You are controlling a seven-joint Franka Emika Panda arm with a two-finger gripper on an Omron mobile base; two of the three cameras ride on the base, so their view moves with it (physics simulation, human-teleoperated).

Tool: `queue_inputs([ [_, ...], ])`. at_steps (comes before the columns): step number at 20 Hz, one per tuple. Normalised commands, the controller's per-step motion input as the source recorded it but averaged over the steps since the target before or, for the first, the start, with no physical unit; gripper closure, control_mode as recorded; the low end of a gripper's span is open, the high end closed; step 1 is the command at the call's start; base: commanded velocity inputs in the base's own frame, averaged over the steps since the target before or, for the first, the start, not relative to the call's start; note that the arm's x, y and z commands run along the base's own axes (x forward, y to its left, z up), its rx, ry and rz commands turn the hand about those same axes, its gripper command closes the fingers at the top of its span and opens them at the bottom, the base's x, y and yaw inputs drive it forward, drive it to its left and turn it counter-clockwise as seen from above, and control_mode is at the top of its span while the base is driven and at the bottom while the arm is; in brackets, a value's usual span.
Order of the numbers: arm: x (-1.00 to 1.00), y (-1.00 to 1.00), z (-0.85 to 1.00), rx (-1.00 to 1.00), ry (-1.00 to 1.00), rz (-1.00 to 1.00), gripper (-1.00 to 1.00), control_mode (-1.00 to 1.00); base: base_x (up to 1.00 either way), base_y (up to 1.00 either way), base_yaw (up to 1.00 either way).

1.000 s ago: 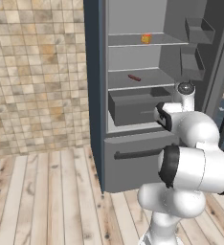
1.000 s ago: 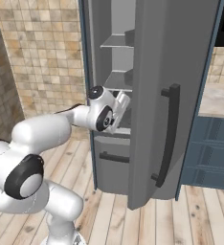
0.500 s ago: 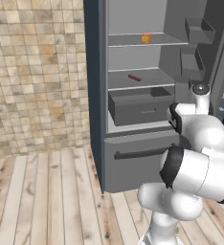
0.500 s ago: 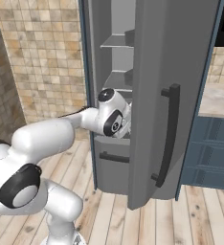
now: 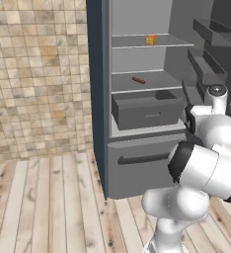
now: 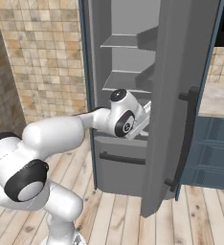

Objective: Retrieve the sausage and cheese from the fridge and place them on the cutting board on the counter.

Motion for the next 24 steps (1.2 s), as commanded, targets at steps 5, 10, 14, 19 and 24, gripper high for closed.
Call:
queue_inputs([
  [5,0.01,-0.92,0.09,0.05,0.00,-0.13,-1.00,-1.00,0.00,0.00,0.00],
  [10,0.00,-0.97,0.05,0.03,0.00,-0.16,-1.00,-1.00,0.00,0.00,0.00],
  [14,0.00,-0.56,0.05,0.04,-0.03,-0.10,-1.00,-1.00,0.00,0.00,0.00],
  [19,-0.14,0.00,0.20,0.05,-0.14,-0.01,-1.00,-1.00,0.00,0.00,0.00],
  [24,-0.55,0.62,0.18,0.05,-0.14,0.00,-1.00,-1.00,0.00,0.00,0.00],
])
